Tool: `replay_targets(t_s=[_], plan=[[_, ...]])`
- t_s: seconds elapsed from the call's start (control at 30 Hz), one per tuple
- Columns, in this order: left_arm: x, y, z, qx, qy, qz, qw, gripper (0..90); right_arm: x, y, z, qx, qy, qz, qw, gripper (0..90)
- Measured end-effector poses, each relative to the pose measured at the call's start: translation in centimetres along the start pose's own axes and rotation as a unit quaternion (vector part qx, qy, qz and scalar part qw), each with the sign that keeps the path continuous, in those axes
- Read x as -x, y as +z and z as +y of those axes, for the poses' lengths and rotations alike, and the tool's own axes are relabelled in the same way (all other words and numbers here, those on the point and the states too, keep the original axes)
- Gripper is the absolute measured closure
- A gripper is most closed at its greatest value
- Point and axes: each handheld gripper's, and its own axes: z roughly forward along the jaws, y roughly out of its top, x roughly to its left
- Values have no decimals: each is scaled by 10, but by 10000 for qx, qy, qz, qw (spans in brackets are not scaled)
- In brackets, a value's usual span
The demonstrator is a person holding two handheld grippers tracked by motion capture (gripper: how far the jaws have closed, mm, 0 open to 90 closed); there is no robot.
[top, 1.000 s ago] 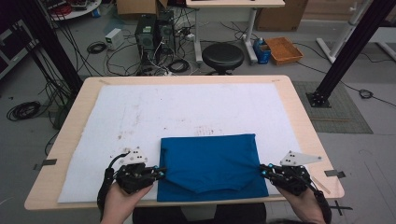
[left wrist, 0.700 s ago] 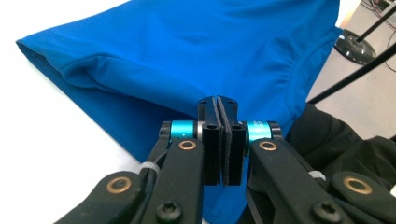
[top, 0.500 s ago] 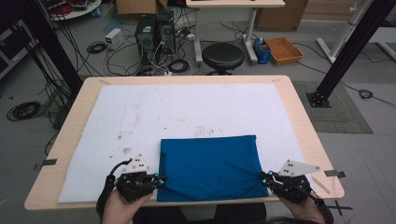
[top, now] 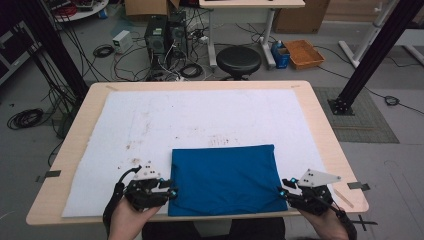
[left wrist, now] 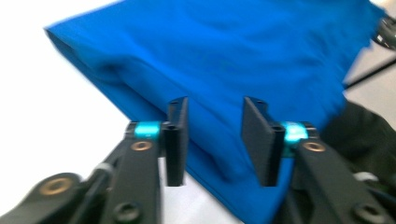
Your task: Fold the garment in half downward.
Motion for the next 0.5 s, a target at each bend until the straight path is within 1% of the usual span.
replay_targets(t_s=[0.07,0.13,0.23,0.27,0.3,0.37,0.4,0.43,0.5], plan=[[-10,5,9,122,-39,122,9998,577,11,5,9,102,89,-131,9998,617],[-21,11,18,225,-110,269,9993,567,24,13,19,185,254,-237,9992,596],[-38,23,30,371,-220,483,9979,567,46,29,33,310,554,-312,9975,596],[-44,27,33,419,-299,532,9973,567,52,35,38,325,679,-330,9966,589],[-49,31,35,428,-378,596,9966,568,59,41,42,330,769,-354,9959,585],[-58,39,38,456,-419,756,9952,573,71,54,49,318,992,-361,9939,583],[-63,43,39,448,-480,793,9947,574,76,61,52,319,1057,-365,9932,583],[-67,47,39,428,-550,795,9944,577,80,67,54,293,1195,-352,9918,581],[-74,54,39,340,-632,852,9938,579,86,78,57,224,1252,-408,9910,573]])
